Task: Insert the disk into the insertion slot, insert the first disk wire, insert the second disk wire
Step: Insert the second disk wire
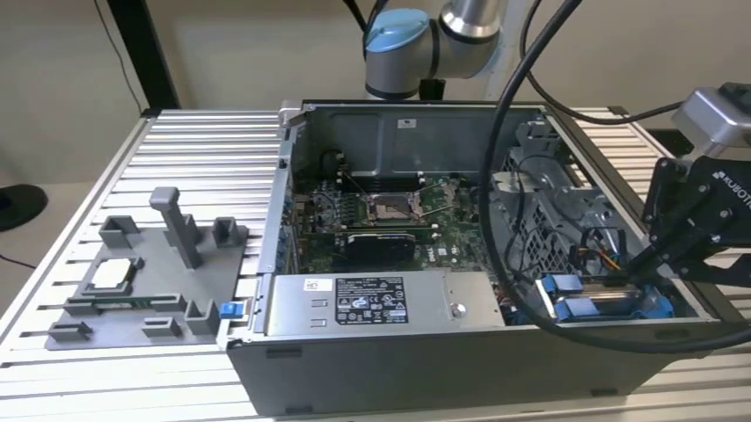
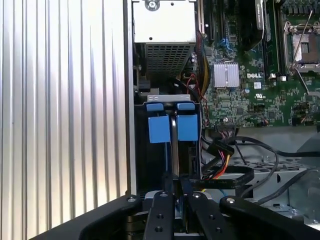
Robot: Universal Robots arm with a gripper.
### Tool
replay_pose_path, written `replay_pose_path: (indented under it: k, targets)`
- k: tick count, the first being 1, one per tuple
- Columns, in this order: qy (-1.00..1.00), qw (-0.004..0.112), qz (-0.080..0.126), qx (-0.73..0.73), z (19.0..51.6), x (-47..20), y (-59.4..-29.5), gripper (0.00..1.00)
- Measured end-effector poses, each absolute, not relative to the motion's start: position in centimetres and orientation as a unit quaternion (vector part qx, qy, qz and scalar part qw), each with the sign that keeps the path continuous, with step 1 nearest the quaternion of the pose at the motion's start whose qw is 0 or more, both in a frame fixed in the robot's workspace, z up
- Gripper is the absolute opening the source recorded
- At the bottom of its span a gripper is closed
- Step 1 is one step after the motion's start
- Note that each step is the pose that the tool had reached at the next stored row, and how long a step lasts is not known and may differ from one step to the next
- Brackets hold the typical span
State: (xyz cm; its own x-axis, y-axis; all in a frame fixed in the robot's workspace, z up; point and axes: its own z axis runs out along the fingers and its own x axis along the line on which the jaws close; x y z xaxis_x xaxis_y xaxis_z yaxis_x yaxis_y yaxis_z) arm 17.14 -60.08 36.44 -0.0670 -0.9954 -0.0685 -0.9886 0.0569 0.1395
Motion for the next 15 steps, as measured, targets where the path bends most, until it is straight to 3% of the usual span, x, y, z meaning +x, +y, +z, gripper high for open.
replay_pose_path:
  k: [6,15]
  targets:
    - [-0.727,0.008,-0.062,0.684,36.3,16.3,-59.0,0.00]
    - [-0.727,0.003,-0.055,0.684,36.1,15.7,-58.1,0.00]
